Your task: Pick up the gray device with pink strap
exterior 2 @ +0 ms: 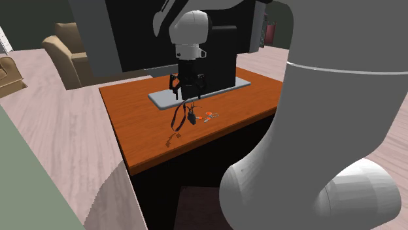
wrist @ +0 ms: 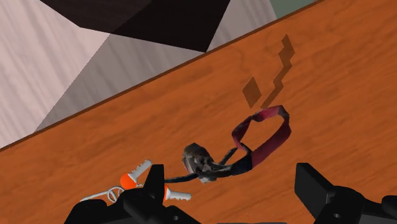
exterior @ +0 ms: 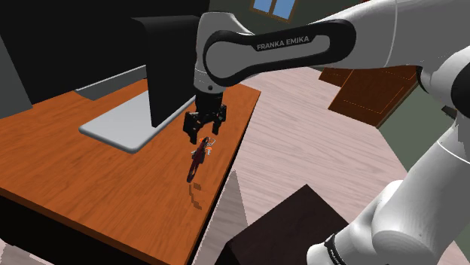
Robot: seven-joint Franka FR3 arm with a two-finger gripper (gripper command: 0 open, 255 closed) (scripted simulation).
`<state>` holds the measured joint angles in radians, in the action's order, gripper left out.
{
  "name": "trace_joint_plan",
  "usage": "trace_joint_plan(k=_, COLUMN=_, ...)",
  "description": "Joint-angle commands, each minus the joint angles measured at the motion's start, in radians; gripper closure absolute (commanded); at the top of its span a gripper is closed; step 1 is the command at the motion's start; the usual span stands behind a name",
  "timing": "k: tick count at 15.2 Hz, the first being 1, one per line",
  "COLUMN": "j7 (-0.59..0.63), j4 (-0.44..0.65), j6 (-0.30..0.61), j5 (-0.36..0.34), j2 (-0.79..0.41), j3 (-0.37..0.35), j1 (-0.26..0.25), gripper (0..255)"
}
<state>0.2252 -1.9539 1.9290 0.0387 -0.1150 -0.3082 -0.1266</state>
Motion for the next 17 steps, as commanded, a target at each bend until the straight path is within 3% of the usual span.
trace_joint_plan(k=1, j7=0.002, j4=-0.010, j6=0.024, j5=-0.004, j2=-0.014, j3=0.000, j1=-0.002, gripper=0)
trace_joint_plan(k=6, j7=0.004, j4=-0.036, j6=0.068, j5=-0.010, j2=-0.034, j3=0.000, j1=-0.003, gripper=0)
trace_joint_plan(k=7, j7=0.004, j4=-0.040, j6=0.069, j5=-0.009, j2=-0.030, j3=0.000, j1=-0.003, gripper=255)
trace_joint_plan(k=17, j7=0.003, j4=-0.029, j6=0.056, j5=-0.008, j2=-0.028, j3=0.000, j1=-0.003, gripper=255)
